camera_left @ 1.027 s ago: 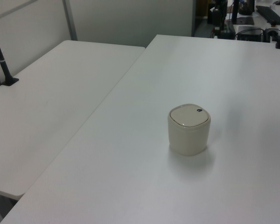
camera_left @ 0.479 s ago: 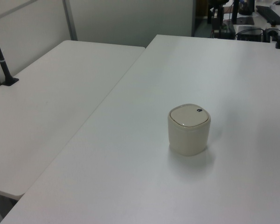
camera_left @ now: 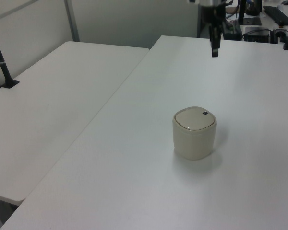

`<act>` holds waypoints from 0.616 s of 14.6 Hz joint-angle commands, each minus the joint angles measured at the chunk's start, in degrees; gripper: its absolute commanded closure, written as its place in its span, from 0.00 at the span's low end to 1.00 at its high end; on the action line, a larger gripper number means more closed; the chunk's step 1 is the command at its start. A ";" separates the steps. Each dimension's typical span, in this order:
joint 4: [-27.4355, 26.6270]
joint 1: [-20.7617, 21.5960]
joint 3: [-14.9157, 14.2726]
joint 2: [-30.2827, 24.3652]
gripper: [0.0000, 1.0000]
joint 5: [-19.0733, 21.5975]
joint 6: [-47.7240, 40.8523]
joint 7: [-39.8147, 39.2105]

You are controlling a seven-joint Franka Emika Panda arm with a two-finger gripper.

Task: Open the trash bin
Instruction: 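Move the gripper over the cream bin and lower it to the lid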

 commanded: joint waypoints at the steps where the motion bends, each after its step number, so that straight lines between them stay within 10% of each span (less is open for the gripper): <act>1: 0.14 5.51 -0.64 3.10 0.93 -0.84 1.81 -5.25; 9: 0.05 14.74 -0.64 9.25 0.93 -1.28 1.90 -7.46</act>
